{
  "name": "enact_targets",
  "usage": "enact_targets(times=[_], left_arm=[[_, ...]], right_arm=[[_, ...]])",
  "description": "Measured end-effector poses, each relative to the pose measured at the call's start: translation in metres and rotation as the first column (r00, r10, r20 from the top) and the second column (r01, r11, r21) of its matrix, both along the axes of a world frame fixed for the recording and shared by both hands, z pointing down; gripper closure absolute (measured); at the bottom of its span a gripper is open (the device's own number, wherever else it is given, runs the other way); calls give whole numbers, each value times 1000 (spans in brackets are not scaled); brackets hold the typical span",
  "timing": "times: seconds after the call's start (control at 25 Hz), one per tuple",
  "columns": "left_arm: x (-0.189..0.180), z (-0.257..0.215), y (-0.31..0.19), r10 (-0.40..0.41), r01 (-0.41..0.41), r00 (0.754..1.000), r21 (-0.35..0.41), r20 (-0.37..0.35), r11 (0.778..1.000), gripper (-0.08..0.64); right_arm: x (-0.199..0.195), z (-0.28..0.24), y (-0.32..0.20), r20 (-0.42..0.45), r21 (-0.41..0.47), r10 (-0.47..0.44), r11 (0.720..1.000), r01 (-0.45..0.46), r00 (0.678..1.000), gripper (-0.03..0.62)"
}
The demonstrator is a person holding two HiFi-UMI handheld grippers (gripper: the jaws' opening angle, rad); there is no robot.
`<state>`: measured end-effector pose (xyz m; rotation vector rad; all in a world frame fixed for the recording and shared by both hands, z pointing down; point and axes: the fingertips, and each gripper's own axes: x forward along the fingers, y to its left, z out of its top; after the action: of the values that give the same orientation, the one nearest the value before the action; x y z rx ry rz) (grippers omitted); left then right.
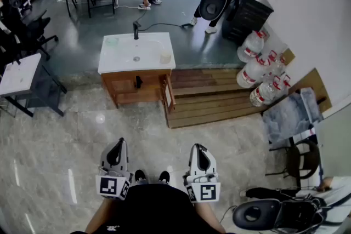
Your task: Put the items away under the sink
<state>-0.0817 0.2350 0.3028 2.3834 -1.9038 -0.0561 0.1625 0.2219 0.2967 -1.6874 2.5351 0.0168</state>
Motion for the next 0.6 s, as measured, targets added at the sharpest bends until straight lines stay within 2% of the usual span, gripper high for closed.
enact_targets(times=[0.6], left_arm=[[3, 2, 4, 10, -10, 1000, -9, 6, 1000, 554]], right_arm=[[1, 0, 4, 23, -2, -21, 1000, 21, 1000, 567]])
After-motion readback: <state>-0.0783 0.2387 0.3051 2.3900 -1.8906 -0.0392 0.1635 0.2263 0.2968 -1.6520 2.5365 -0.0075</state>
